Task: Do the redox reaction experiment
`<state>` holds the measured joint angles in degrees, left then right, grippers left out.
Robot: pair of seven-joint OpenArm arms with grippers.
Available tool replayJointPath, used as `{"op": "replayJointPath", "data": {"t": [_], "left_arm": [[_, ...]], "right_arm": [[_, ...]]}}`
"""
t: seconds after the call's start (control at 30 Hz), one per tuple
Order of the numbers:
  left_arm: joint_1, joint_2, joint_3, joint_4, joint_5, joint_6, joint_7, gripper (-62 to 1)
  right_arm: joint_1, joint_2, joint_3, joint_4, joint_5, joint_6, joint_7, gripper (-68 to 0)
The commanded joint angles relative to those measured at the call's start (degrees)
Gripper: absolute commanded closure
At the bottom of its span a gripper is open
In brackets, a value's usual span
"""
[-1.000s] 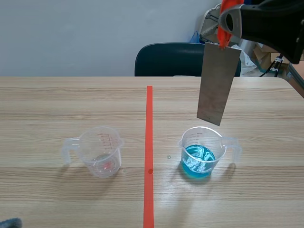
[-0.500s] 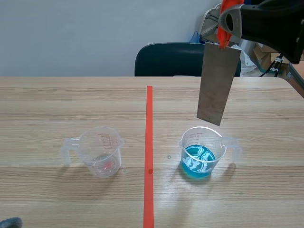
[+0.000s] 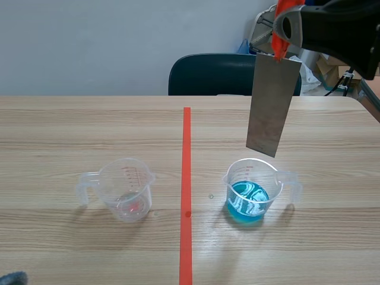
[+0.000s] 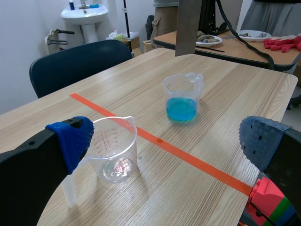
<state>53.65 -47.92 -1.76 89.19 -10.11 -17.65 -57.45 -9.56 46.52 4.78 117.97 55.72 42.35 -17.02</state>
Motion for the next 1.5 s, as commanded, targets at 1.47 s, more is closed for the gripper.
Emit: {"op": "replayJointPath", "data": {"t": [1.47], "left_arm": [[-0.22, 0.57, 0.44, 0.9, -0.57, 0.0, -1.07, -62.3]], "right_arm": [[1.62, 0.61, -1.75, 0.26, 0.48, 0.37, -0.63, -0.9]]}}
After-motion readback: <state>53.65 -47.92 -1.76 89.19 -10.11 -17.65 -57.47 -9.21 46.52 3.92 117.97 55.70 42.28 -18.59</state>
